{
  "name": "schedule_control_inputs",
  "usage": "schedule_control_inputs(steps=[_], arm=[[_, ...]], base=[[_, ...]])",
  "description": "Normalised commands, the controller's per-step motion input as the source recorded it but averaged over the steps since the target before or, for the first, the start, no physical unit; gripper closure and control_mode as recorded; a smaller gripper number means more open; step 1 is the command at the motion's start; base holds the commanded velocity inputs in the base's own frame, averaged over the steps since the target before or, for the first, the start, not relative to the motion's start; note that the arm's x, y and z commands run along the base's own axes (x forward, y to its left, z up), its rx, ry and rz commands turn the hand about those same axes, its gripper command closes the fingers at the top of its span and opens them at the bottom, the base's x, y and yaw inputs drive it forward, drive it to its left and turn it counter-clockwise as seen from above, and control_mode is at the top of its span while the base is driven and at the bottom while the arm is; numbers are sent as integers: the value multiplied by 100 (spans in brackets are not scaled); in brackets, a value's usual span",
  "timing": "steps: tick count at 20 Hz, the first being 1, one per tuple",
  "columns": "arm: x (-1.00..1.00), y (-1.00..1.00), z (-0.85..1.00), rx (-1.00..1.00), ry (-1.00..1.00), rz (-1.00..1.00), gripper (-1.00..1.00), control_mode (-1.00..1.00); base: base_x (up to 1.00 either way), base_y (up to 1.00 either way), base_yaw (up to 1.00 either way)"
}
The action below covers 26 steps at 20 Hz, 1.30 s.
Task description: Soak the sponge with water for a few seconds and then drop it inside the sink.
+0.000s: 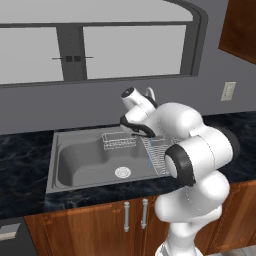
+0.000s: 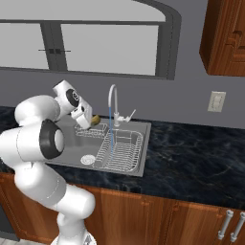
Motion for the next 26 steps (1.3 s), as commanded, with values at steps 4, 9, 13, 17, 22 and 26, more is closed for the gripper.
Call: schedule_control_inputs(steps=[4,9,13,17,22,26], arm=[[8,-11,-14,0,0,-1,100,-100],[2,-27,-13,0,0,-1,100,-100],[2,-16,-15,0,0,0,100,-100],[5,-2,-10,0,0,0,100,-100],[35,0,-7,0,0,0,100,-100],[47,0,-9,0,0,0,100,-100]], base=[[0,0,0],[0,0,0],[0,0,0],[0,0,0],[0,0,0],[0,0,0]])
